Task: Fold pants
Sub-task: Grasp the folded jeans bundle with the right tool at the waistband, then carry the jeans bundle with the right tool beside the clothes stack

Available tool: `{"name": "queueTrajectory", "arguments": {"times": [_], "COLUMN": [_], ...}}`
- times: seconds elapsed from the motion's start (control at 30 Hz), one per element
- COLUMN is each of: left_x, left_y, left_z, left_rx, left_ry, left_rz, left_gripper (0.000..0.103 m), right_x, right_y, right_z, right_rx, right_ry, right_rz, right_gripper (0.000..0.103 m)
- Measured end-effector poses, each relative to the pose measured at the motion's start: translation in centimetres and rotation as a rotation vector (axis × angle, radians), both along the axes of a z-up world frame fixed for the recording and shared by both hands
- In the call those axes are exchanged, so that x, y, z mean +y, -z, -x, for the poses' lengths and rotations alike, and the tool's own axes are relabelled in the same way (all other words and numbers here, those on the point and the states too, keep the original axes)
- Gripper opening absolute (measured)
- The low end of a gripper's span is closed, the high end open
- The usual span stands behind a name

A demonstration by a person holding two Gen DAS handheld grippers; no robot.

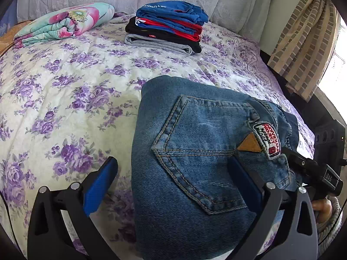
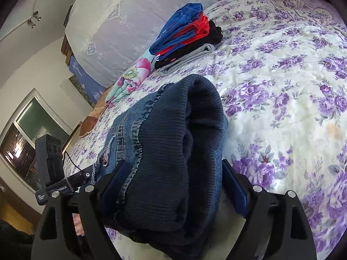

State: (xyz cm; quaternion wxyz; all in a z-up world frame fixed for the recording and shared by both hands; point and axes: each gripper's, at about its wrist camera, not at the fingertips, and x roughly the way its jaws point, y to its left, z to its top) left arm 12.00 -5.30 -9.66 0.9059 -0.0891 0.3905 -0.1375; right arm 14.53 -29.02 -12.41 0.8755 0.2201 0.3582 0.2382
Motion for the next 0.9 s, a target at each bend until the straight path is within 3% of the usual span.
{"name": "queueTrajectory", "arguments": {"times": [0.23,0.3,0.37,0.47,0.57,0.7,0.9], "left_x": [-0.2,-0.3,-0.4,0.2,1.2,2.3,3.7], "left_y": [-0.2,-0.7,-1.6,-3.4,-5.5,-7.6,-5.9], "left_z": [-0.1,0.1,0.2,-1.2,-5.4,-13.8,-25.7], "left_rx": [-0.023,-0.032,-0.054,-0.056,-0.065,-0.086,-0.041], "left_ry": [0.017,0.075,0.067,0.078,0.066,0.001,-0.093], "left_rz": [-0.019,0.019,0.006,0.043,0.066,0.035,-0.055], "left_gripper": [0.098,0.071,0.060,0.051,0.049,0.050,0.053], "right_x": [0.6,0.9,1.4,1.7,2.5,3.6,5.8], "right_y": [-0.2,-0.6,-1.6,-3.9,-6.7,-8.7,-6.3], "right_z": [-0.5,-0.2,0.0,-1.0,-5.0,-14.8,-27.7], "right_rx": [0.007,0.002,-0.017,-0.055,-0.108,-0.124,-0.072], "right_ry": [-0.004,0.015,0.018,-0.009,-0.025,-0.020,-0.004], "right_rz": [0.019,0.024,0.049,0.082,0.128,0.115,0.124], "right_gripper": [0.089,0.076,0.061,0.054,0.053,0.052,0.052]}}
